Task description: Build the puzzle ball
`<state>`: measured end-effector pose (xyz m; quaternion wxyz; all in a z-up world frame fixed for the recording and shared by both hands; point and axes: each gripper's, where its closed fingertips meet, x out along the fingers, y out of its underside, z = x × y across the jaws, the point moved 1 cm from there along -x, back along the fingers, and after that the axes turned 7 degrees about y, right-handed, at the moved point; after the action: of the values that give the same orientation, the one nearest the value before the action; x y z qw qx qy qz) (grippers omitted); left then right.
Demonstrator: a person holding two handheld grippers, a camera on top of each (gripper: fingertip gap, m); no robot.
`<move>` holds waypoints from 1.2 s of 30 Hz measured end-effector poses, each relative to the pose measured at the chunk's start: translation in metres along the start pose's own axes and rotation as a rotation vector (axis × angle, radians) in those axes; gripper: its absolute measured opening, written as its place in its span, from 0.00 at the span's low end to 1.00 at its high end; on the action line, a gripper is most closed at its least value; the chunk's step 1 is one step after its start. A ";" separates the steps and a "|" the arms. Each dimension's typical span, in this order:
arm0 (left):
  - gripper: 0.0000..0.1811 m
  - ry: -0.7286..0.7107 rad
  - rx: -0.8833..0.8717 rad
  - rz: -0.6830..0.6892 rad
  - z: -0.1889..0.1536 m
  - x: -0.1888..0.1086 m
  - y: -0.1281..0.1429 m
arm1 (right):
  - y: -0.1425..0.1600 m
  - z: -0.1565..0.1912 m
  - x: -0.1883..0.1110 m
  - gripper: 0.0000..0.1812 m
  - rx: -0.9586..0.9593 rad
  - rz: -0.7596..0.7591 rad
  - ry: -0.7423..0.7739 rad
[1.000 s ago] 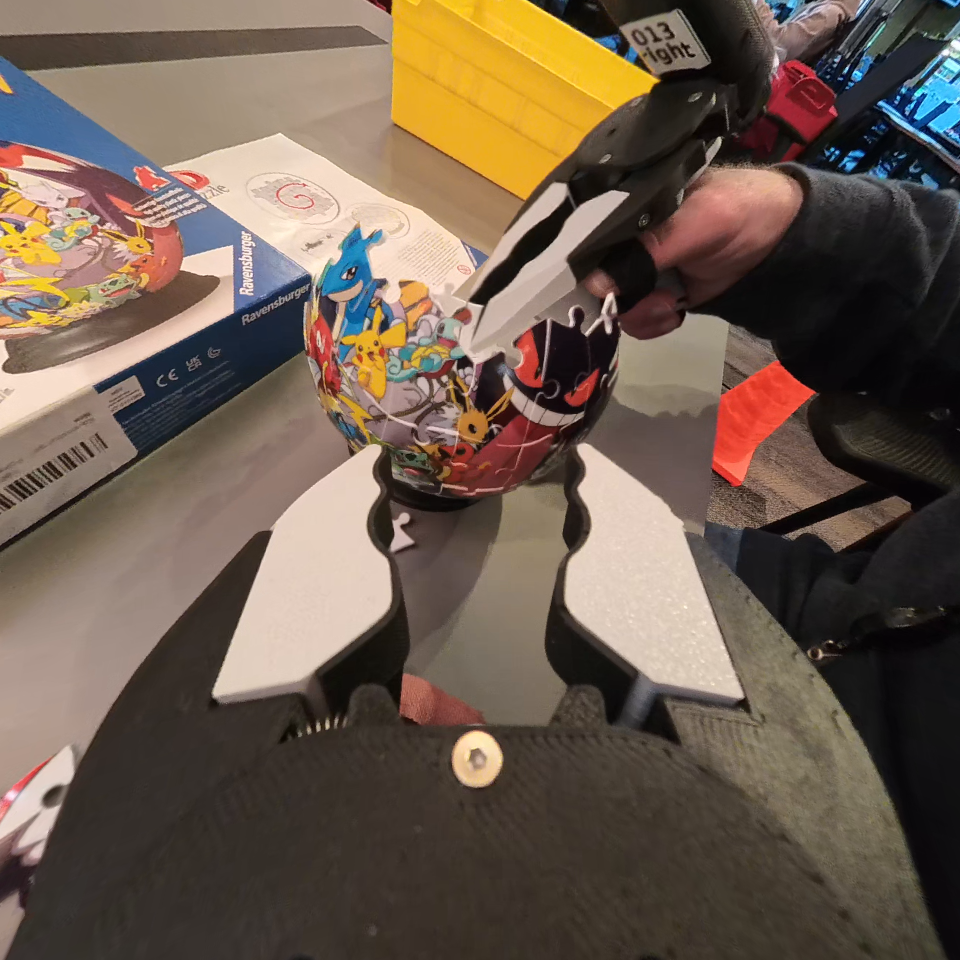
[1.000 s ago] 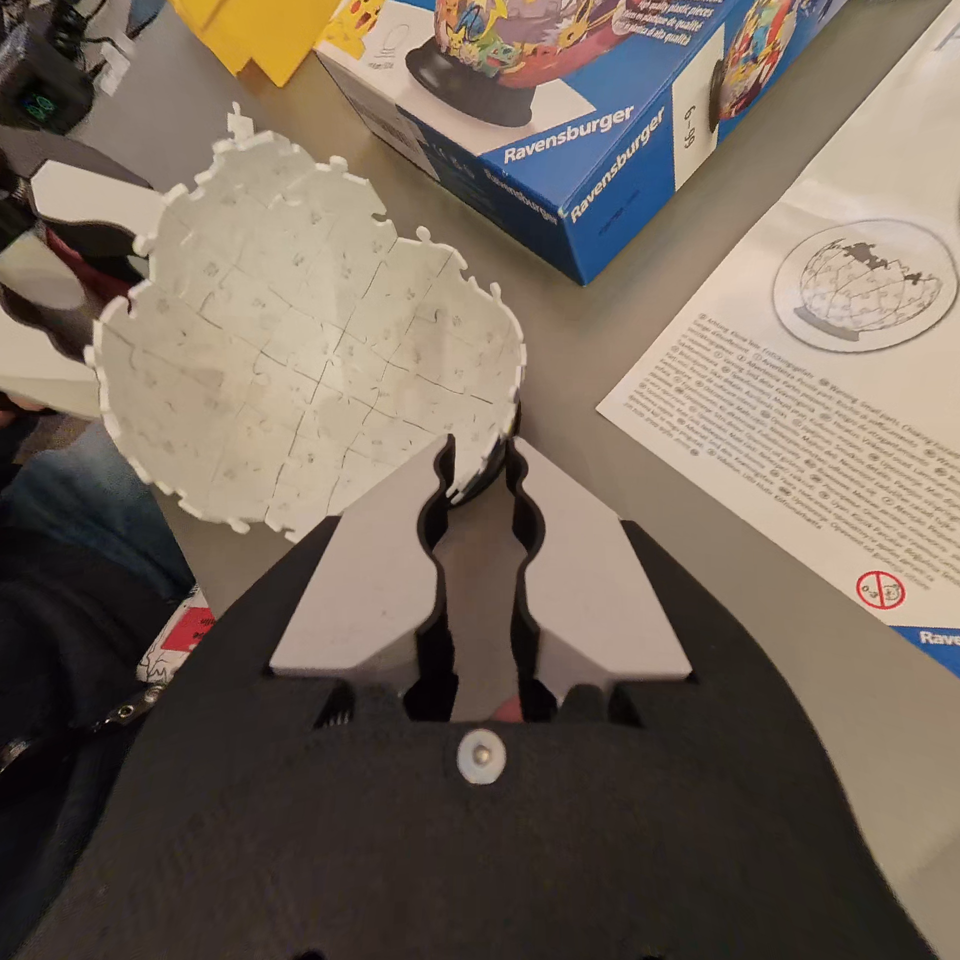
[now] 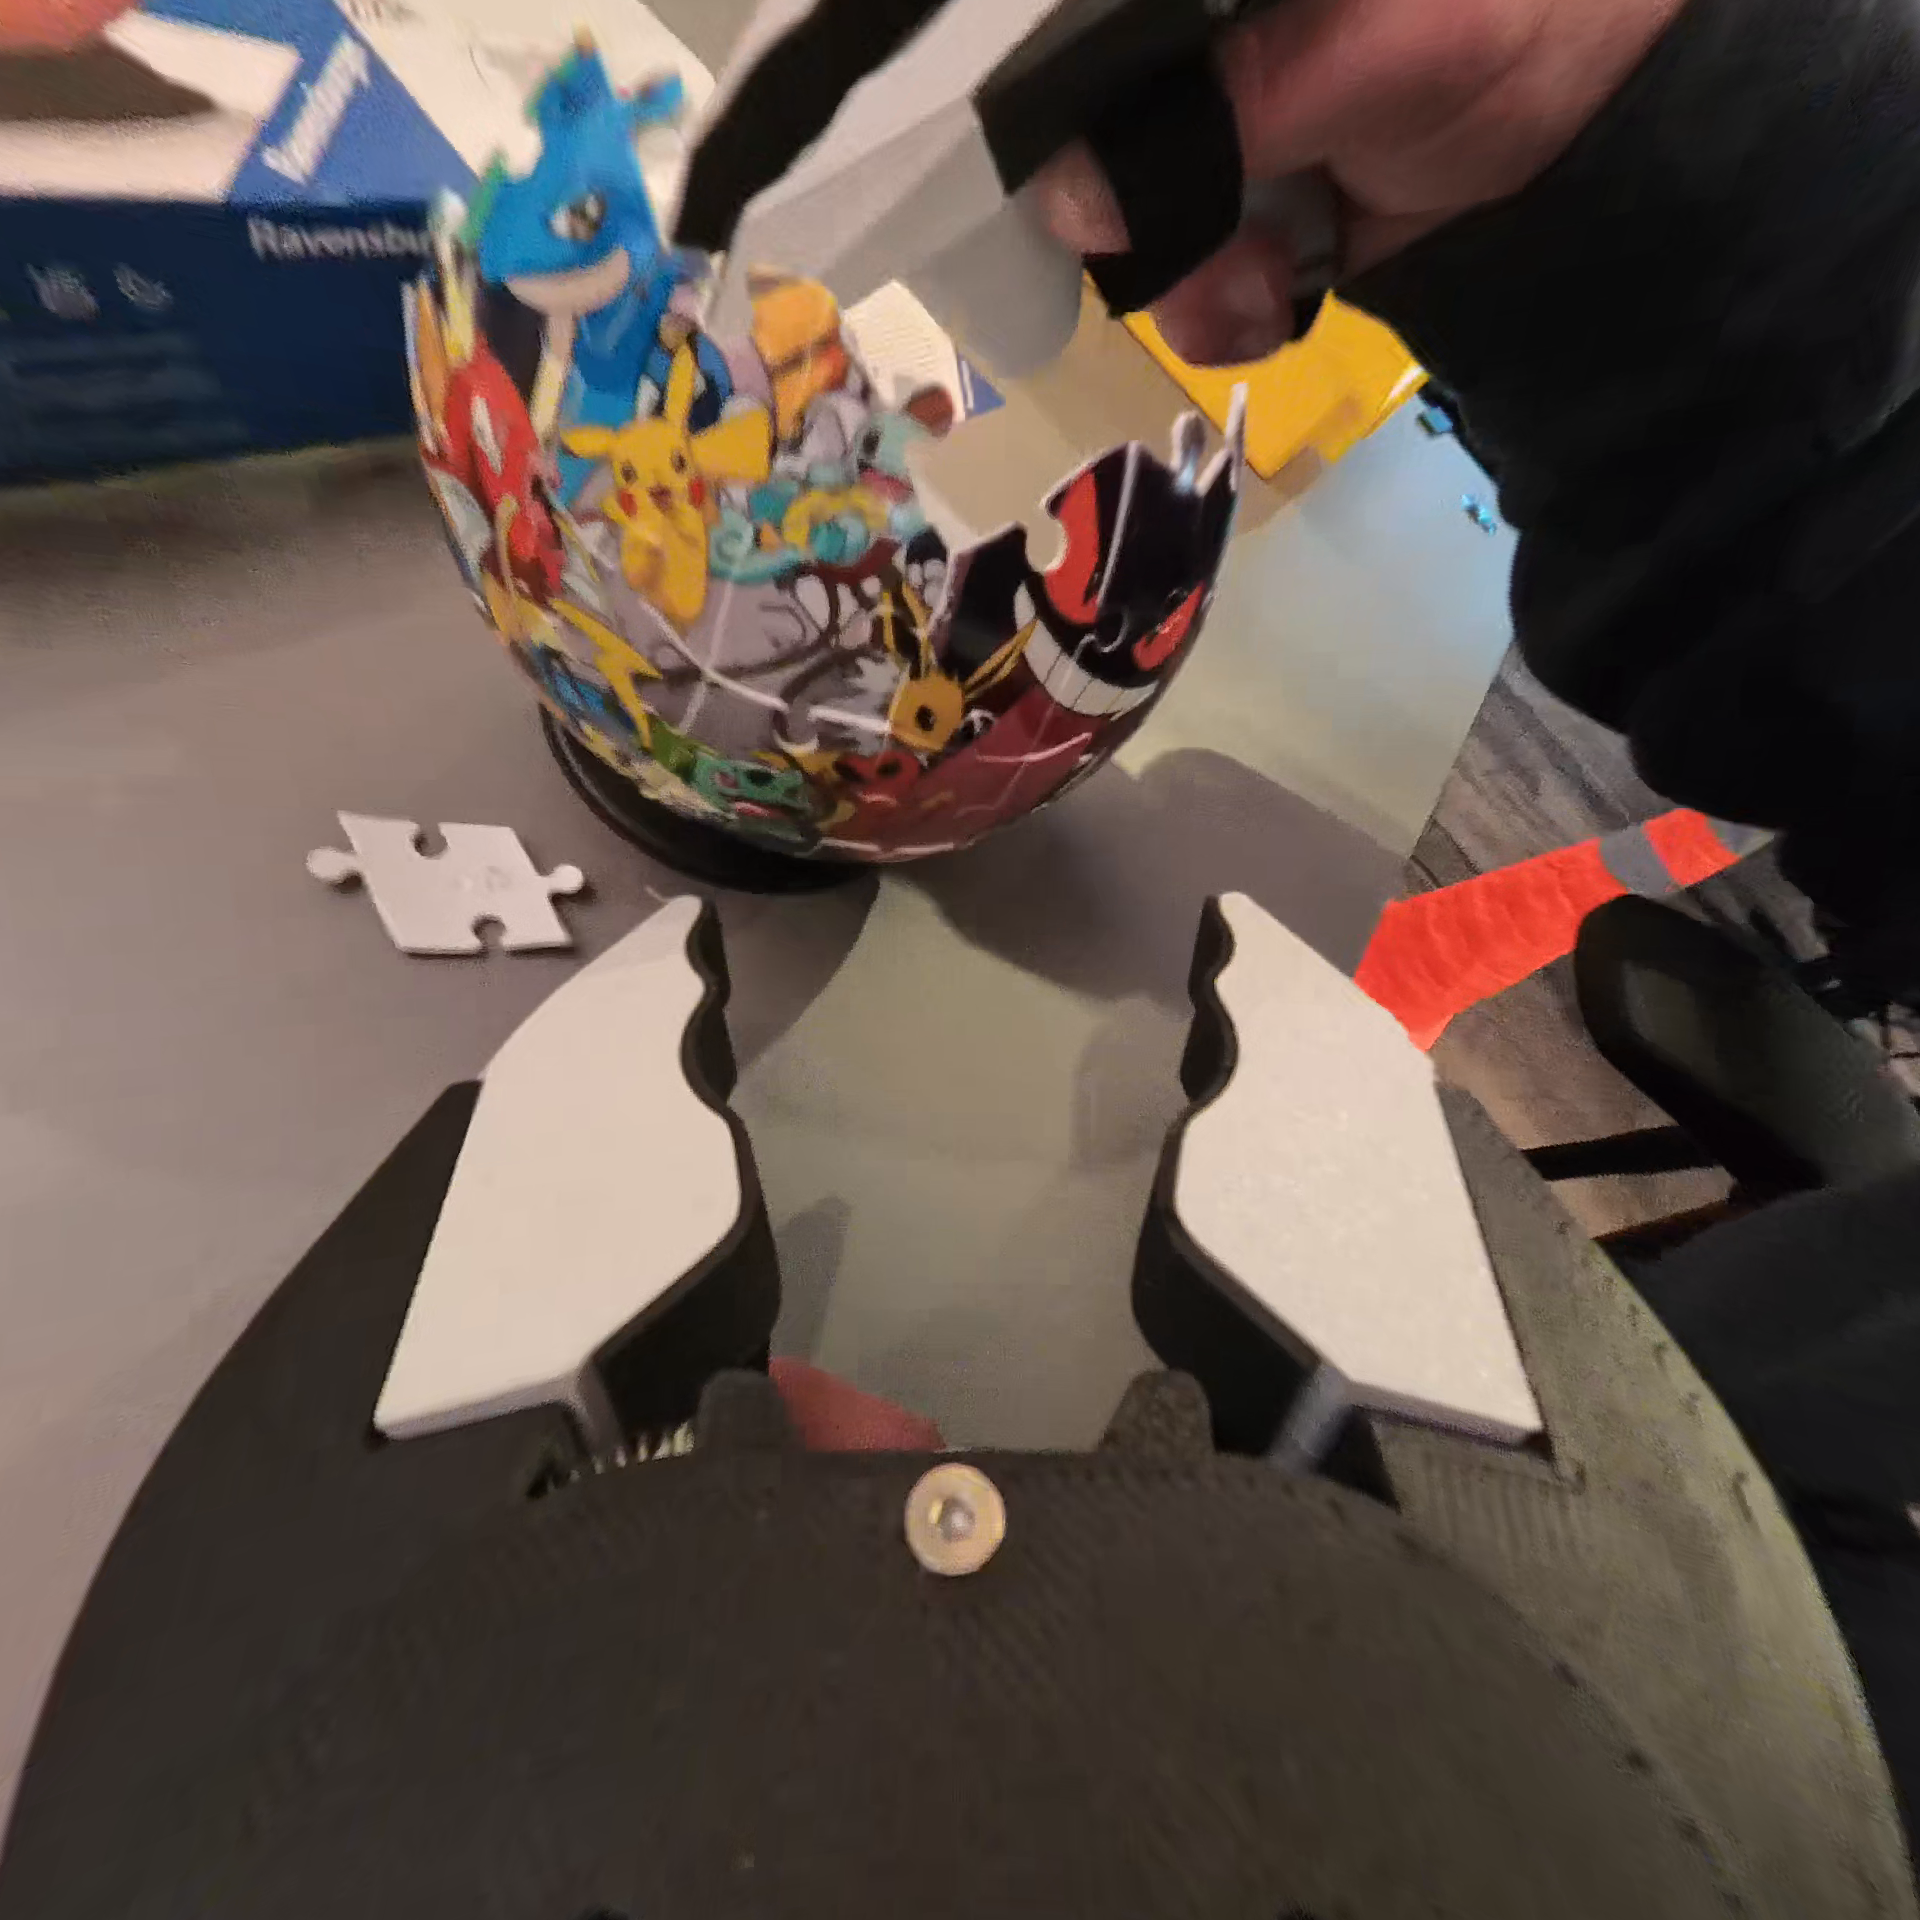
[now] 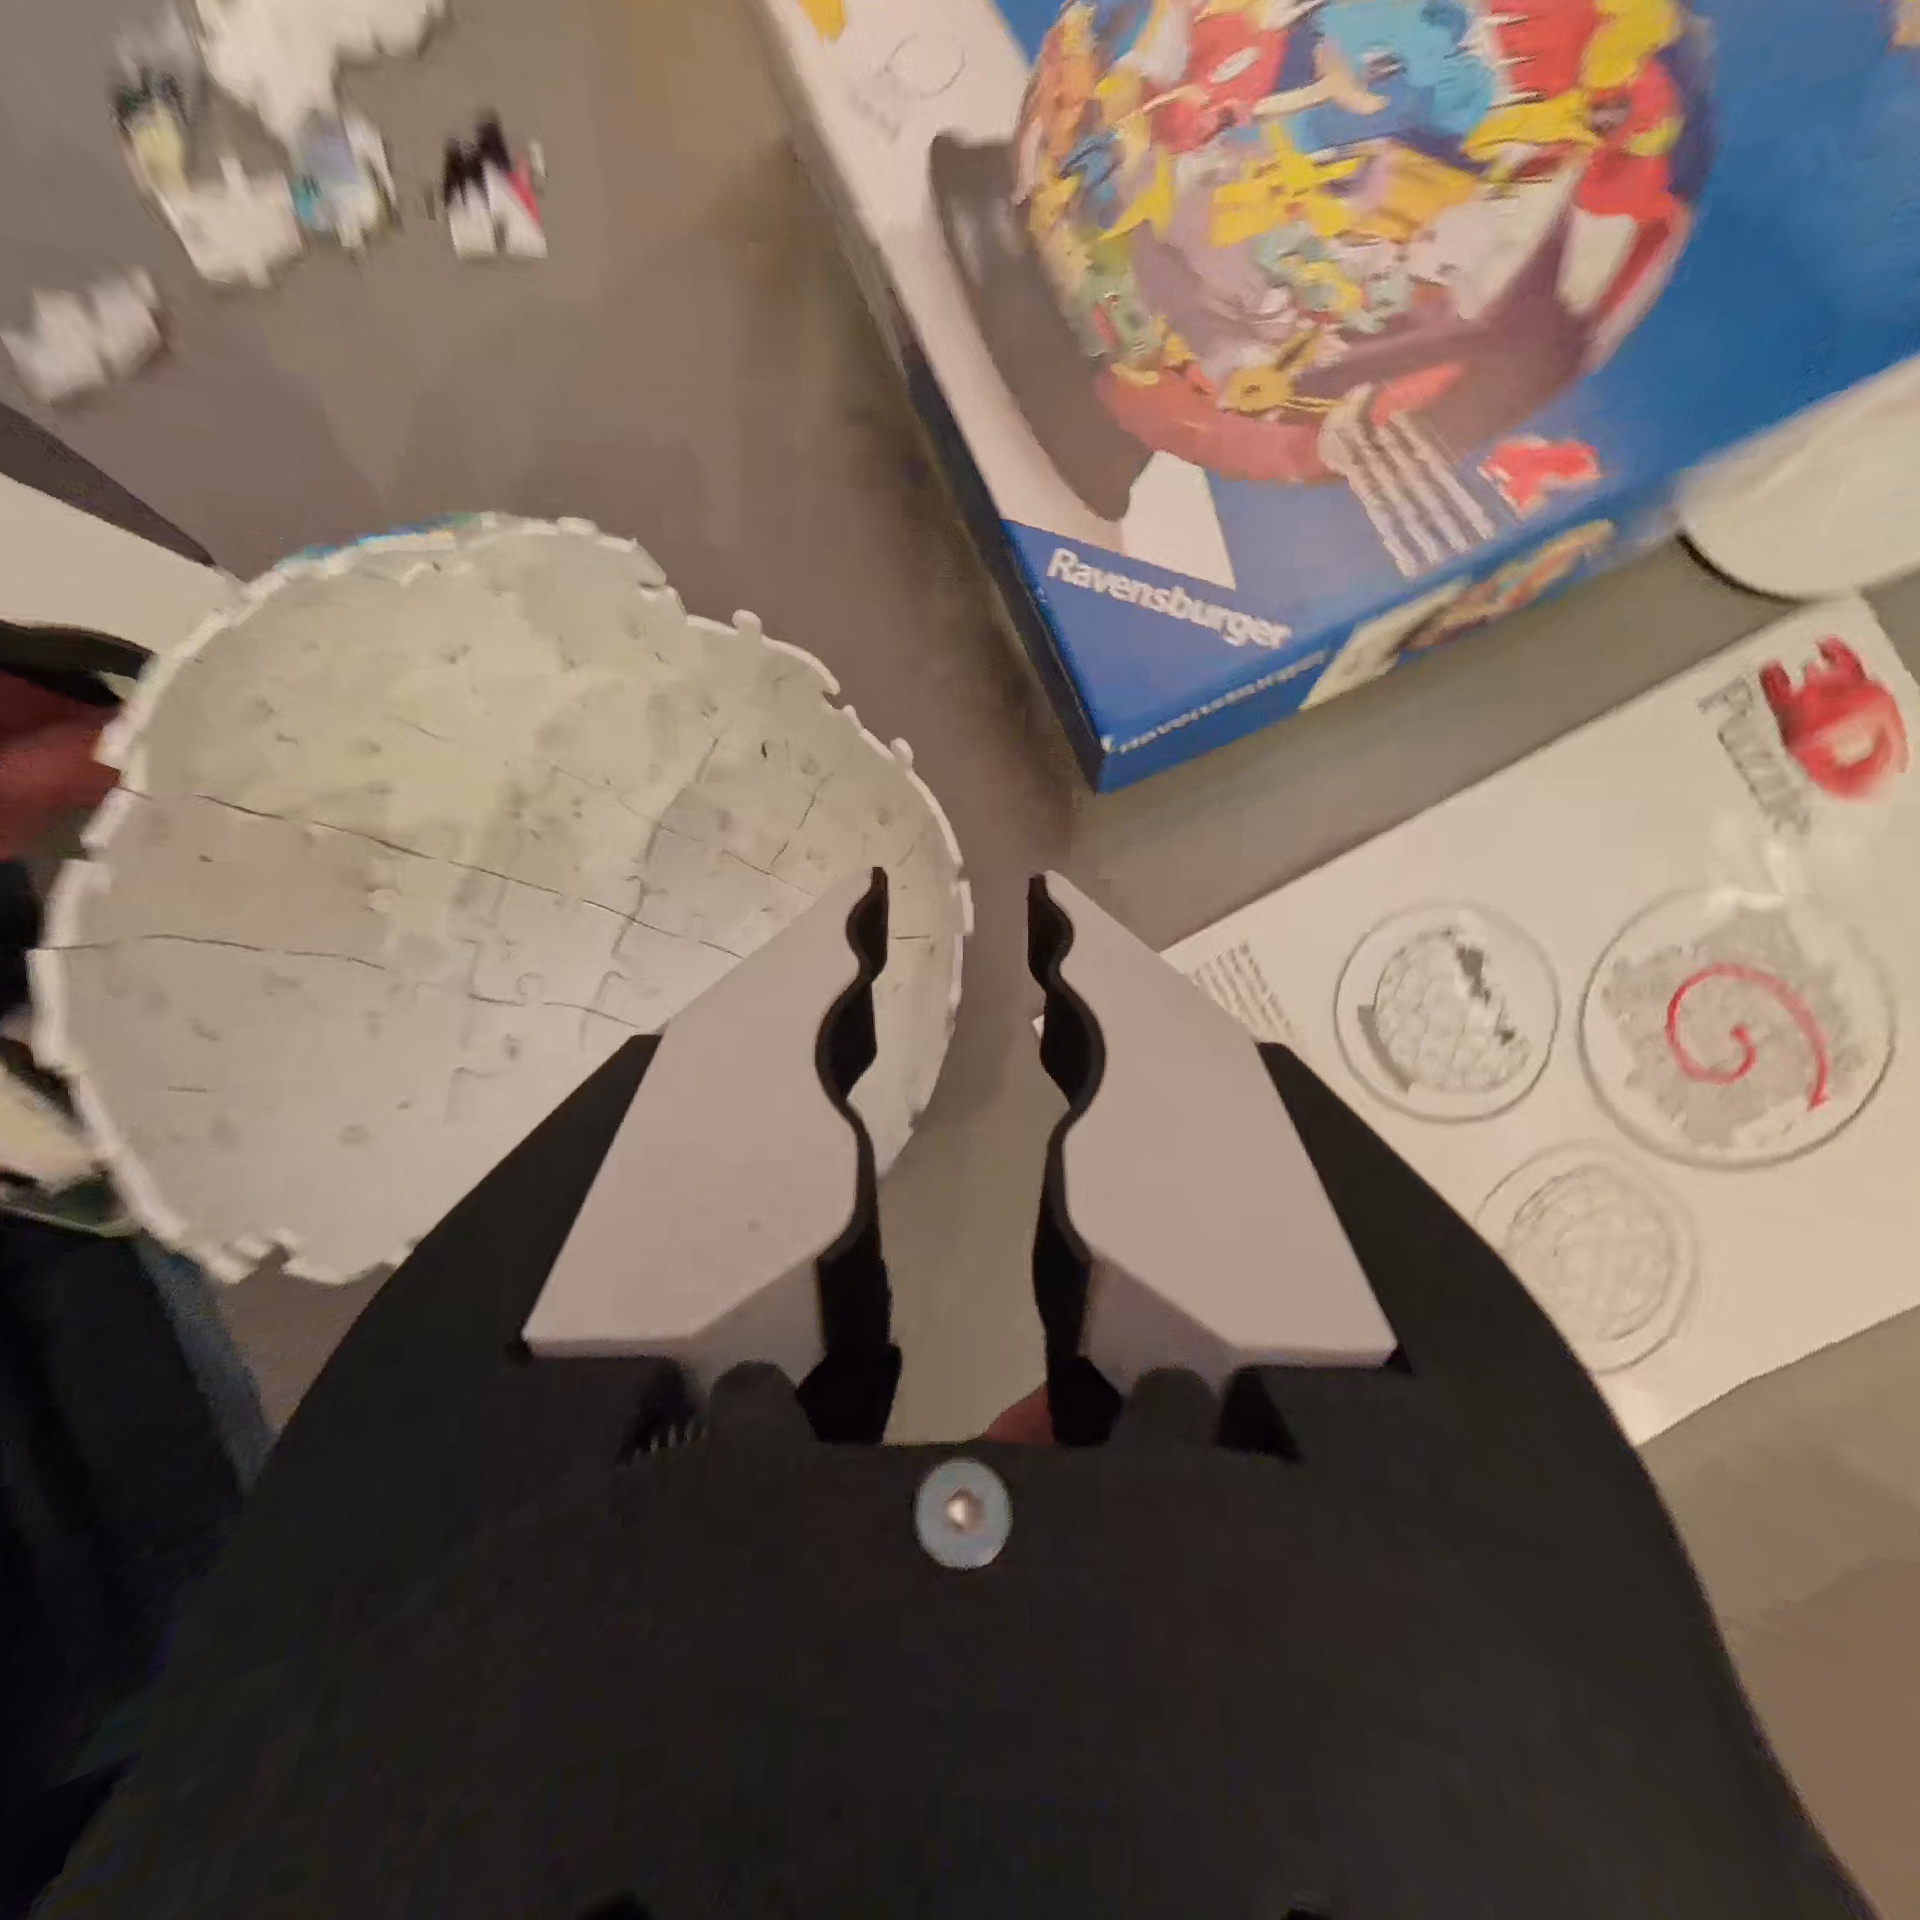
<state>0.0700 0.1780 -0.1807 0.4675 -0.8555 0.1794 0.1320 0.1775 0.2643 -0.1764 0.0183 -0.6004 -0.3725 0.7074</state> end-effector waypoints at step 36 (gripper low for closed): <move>0.45 -0.080 0.052 -0.160 0.021 -0.004 -0.046 | 0.015 0.011 0.016 0.05 0.182 -0.014 -0.197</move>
<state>0.0850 0.2191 -0.1552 0.5056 -0.8485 0.0950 0.1237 0.1702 0.2557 -0.1974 0.0409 -0.5215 -0.3109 0.7935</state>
